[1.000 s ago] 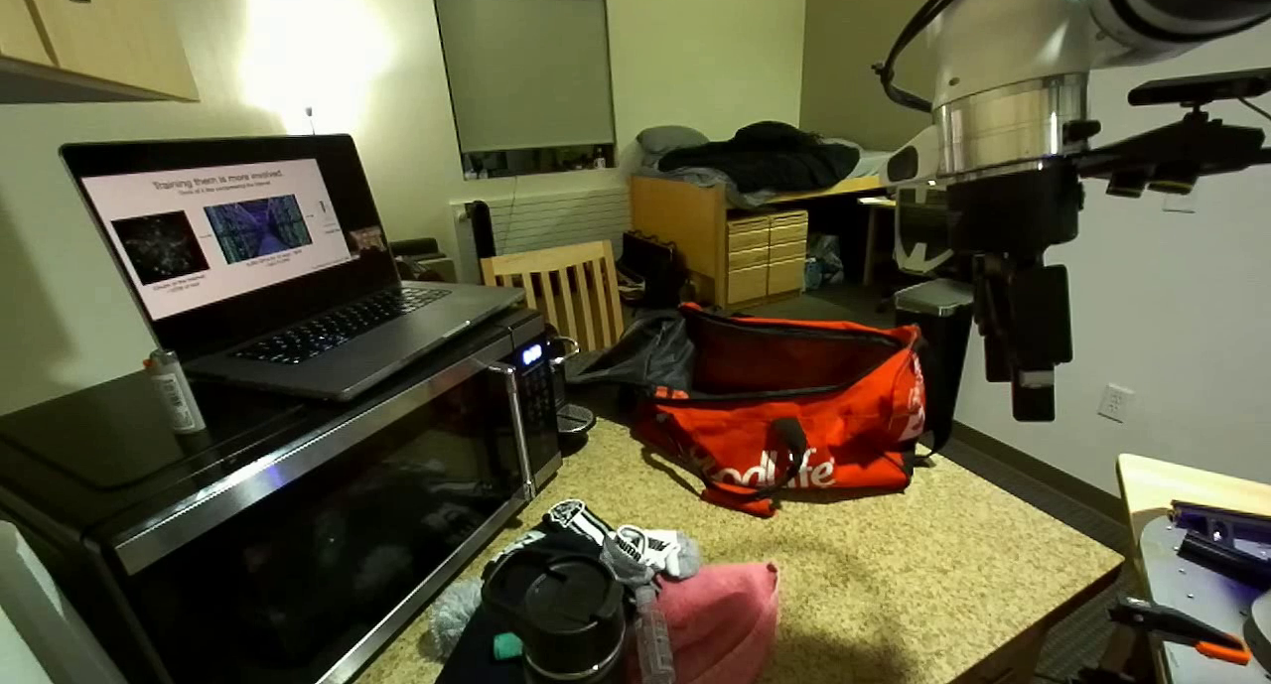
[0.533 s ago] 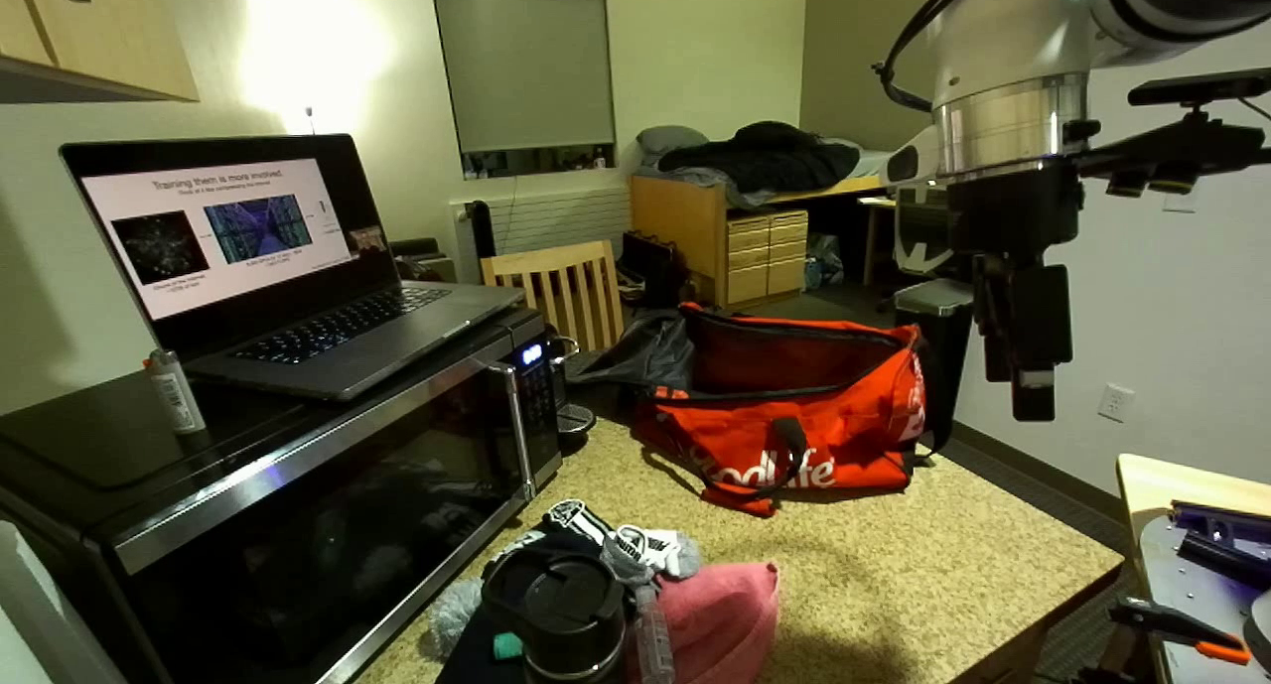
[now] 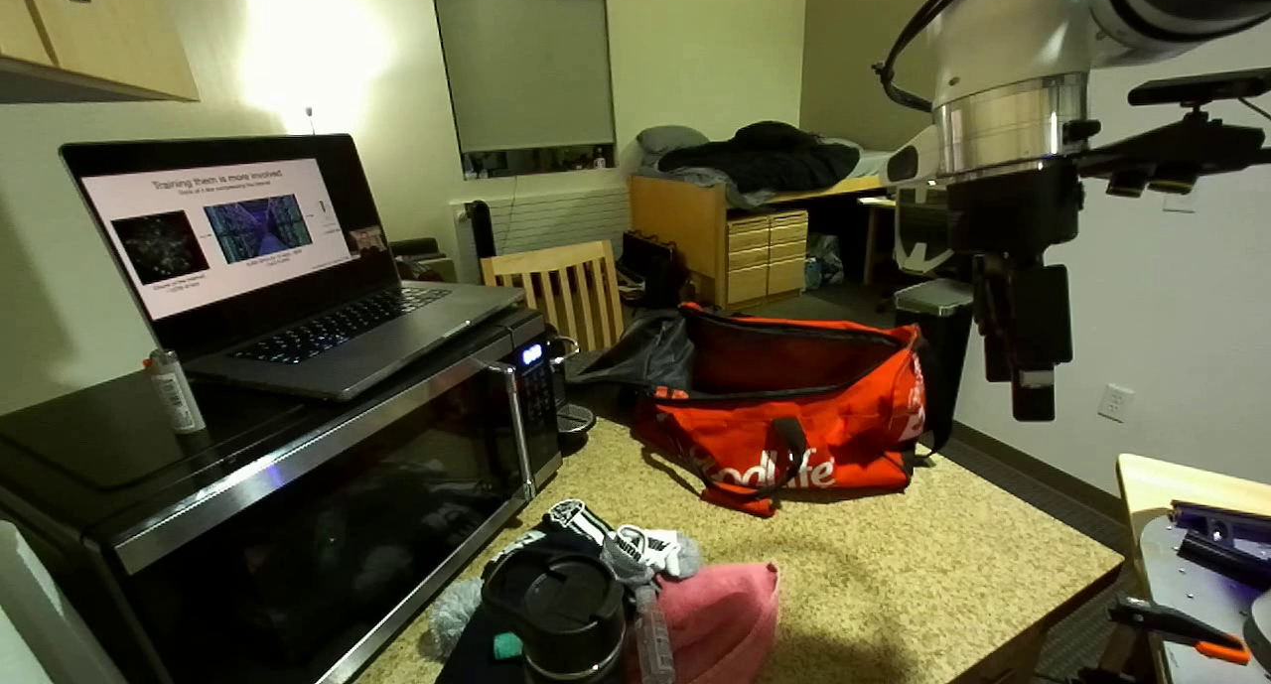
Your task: Put one sock in the red bag.
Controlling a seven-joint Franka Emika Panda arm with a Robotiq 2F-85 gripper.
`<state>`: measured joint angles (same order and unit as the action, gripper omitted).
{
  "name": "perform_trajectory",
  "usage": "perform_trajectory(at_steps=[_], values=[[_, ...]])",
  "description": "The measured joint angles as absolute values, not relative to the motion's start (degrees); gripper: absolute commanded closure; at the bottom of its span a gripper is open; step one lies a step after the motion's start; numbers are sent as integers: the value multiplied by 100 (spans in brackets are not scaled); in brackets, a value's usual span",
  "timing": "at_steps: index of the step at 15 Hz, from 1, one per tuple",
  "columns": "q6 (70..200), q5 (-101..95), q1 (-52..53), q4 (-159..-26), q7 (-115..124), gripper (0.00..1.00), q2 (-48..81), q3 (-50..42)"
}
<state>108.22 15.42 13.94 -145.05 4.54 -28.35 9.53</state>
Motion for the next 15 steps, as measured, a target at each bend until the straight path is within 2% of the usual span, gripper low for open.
perform_trajectory(at_steps=[6,15], values=[[11006,1533,1319,-14388,450,0,-2625,937],[11597,1319,1170,-13698,437,0,-1404,922]])
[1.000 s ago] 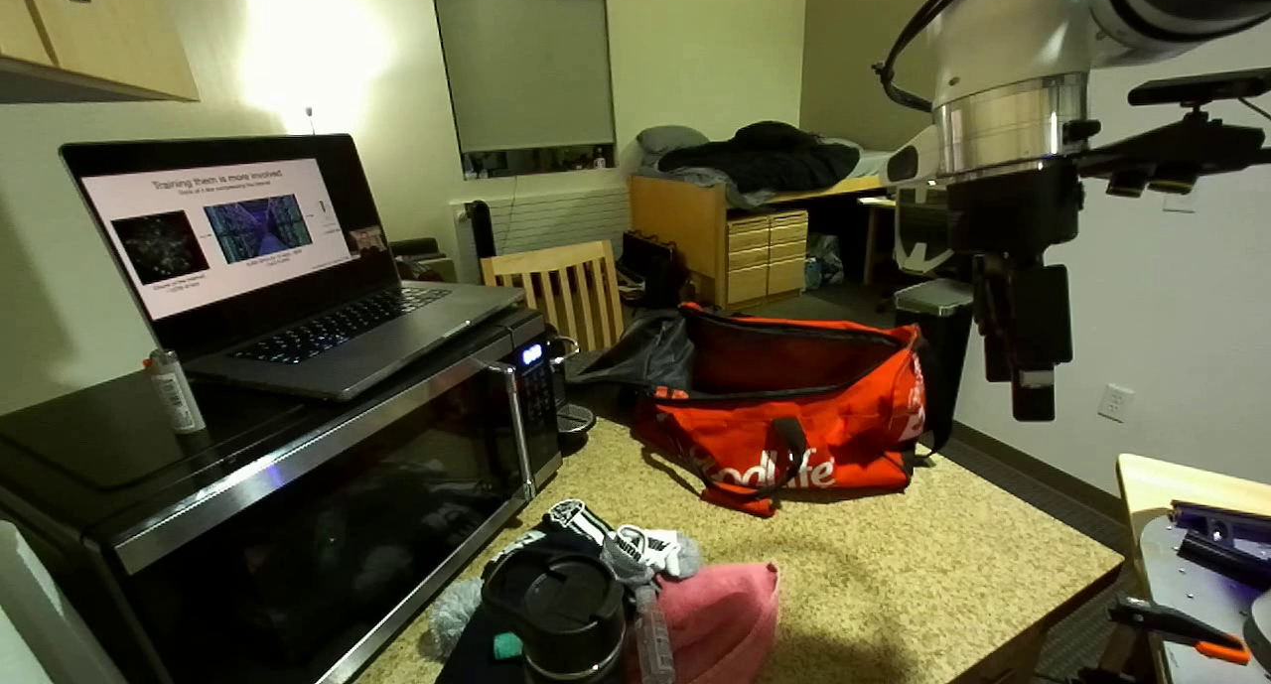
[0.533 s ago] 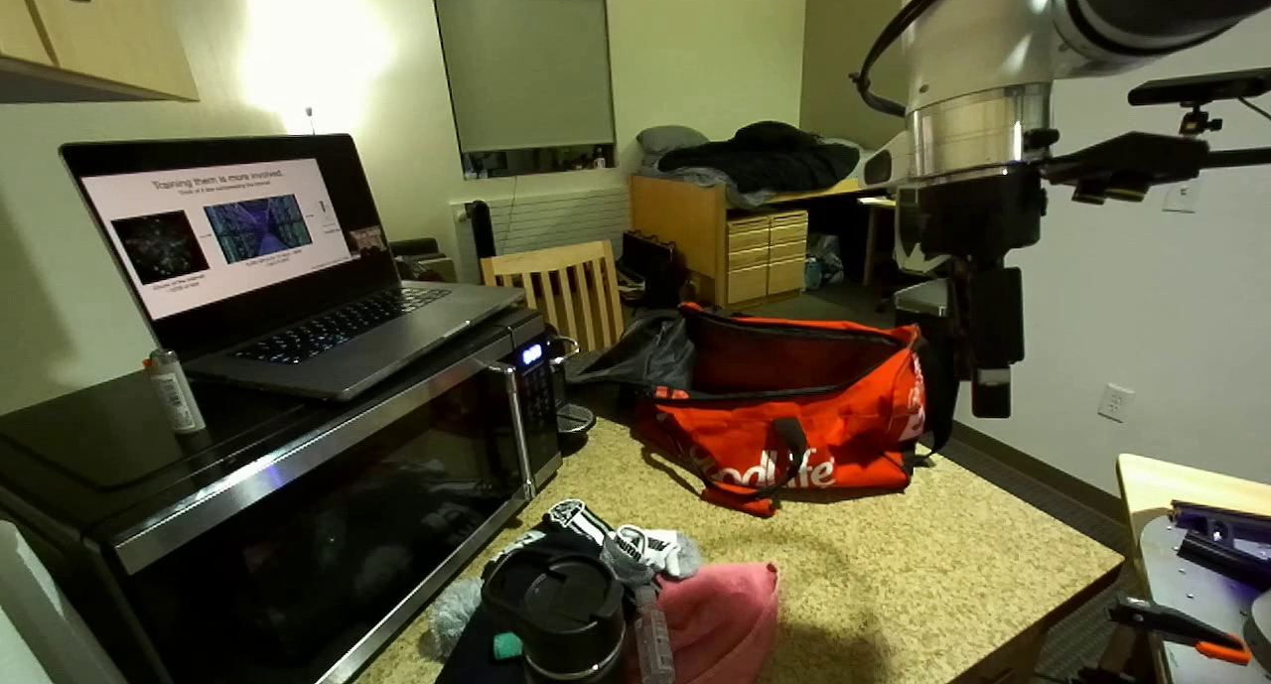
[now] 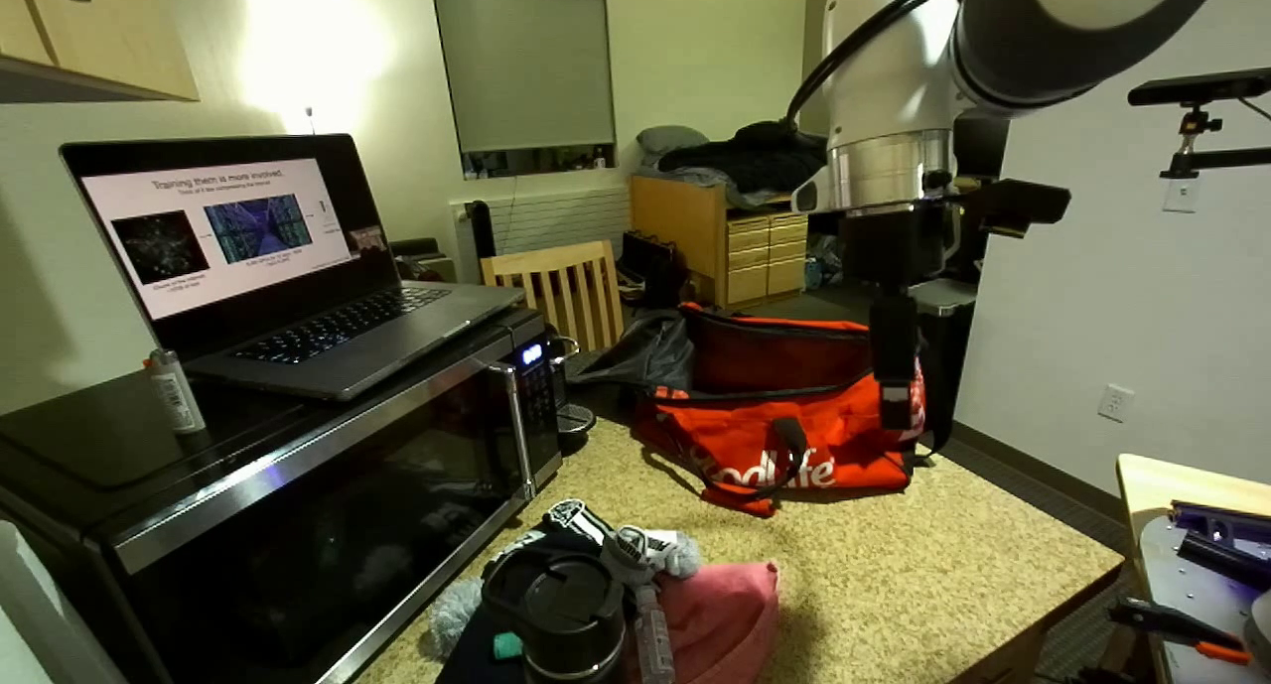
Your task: Put one sock in the red bag.
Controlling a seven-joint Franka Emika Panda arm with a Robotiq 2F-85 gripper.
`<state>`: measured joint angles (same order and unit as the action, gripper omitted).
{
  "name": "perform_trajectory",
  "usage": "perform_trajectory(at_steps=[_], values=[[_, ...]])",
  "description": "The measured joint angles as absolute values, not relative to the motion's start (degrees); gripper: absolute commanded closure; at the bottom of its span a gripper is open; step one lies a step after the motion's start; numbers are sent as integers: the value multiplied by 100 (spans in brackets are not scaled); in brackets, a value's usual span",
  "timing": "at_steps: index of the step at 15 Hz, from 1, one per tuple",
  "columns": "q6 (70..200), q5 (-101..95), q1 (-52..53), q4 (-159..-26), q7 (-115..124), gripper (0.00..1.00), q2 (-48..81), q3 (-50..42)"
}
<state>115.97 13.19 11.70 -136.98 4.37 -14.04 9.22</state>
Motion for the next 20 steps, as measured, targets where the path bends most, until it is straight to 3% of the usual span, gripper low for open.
perform_trajectory(at_steps=[20], values=[[12443,858,970,-12322,432,0,788,689]])
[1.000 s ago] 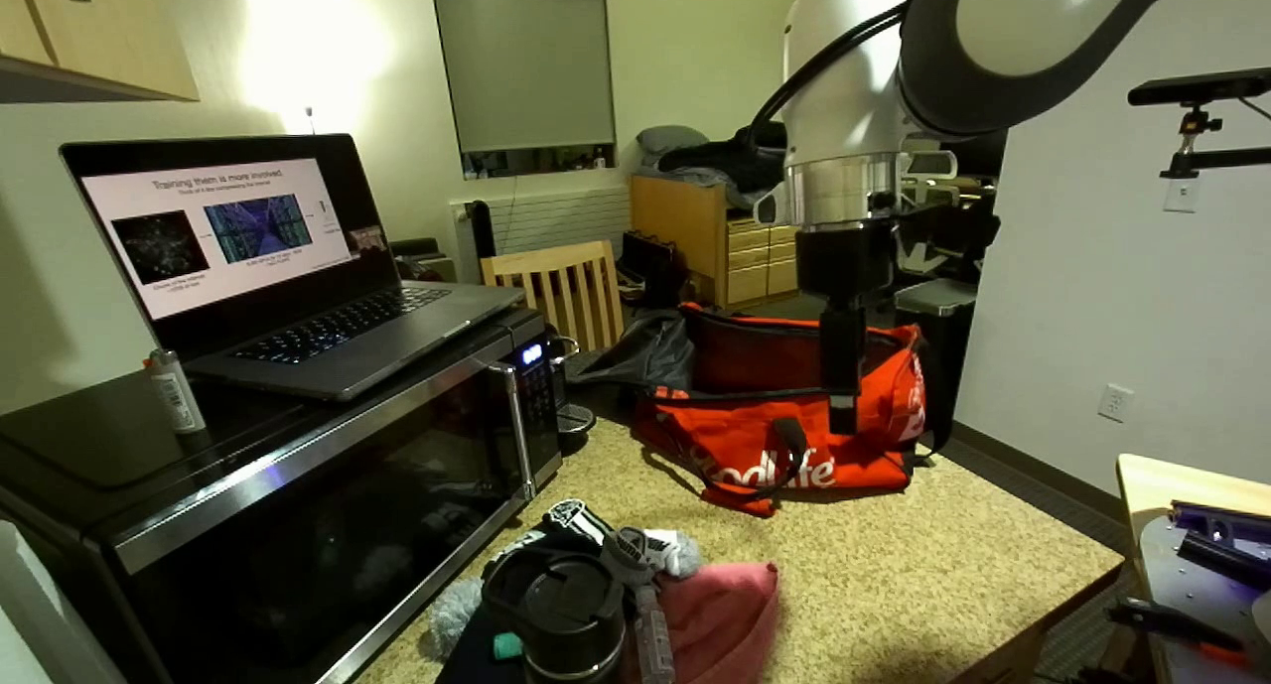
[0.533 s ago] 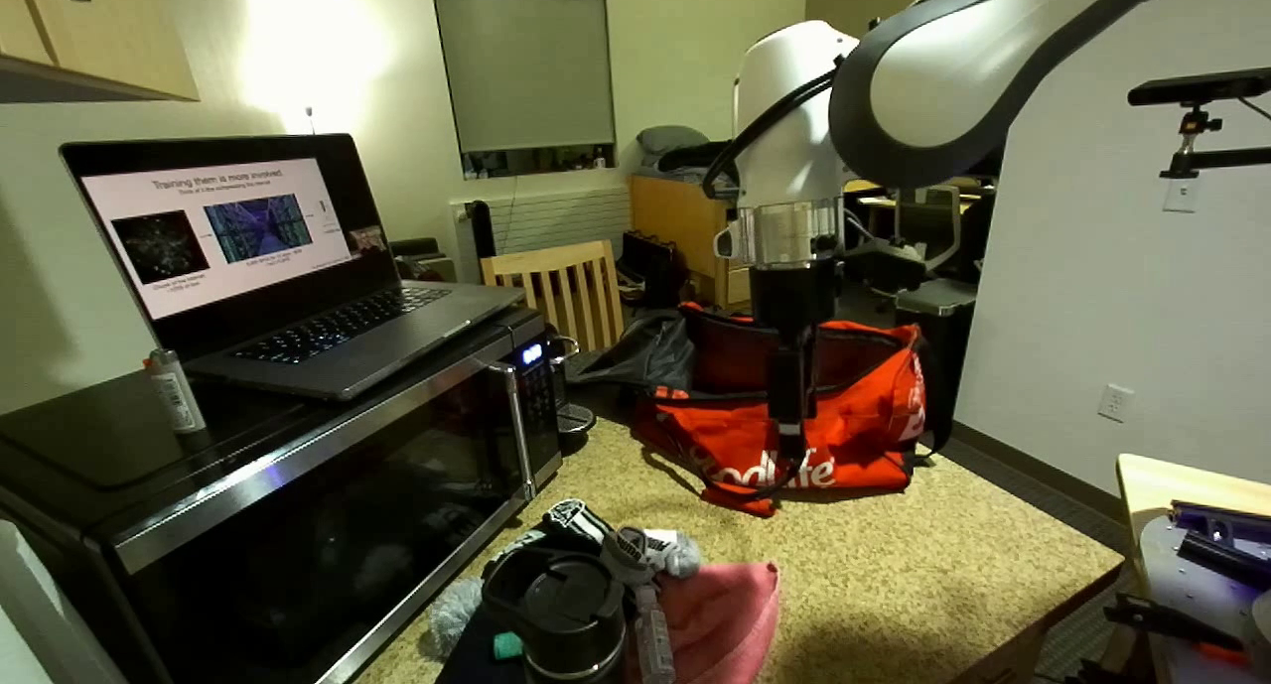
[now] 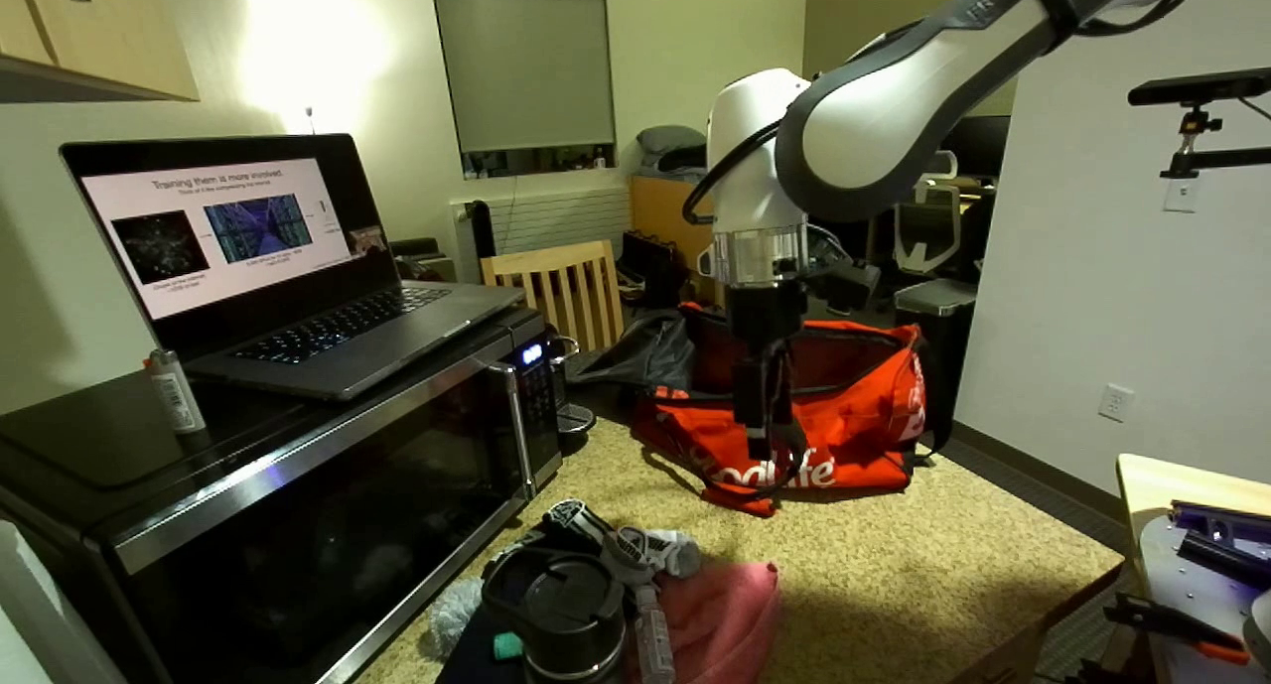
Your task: Put one sock in the red bag.
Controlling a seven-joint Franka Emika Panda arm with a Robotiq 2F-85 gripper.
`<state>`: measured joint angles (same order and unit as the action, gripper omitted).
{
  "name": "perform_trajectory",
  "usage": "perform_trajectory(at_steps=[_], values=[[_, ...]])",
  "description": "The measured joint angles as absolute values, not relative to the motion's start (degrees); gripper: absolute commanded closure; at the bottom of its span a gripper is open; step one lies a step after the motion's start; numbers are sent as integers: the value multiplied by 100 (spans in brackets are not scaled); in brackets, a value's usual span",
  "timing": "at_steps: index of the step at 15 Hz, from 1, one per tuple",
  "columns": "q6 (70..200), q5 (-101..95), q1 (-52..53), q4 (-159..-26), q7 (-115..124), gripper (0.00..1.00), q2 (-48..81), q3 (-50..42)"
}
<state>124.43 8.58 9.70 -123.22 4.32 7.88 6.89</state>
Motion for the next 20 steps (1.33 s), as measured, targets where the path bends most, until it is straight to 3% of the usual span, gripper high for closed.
perform_trajectory(at_steps=[20], values=[[13062,344,1205,-11080,423,0,2308,797]])
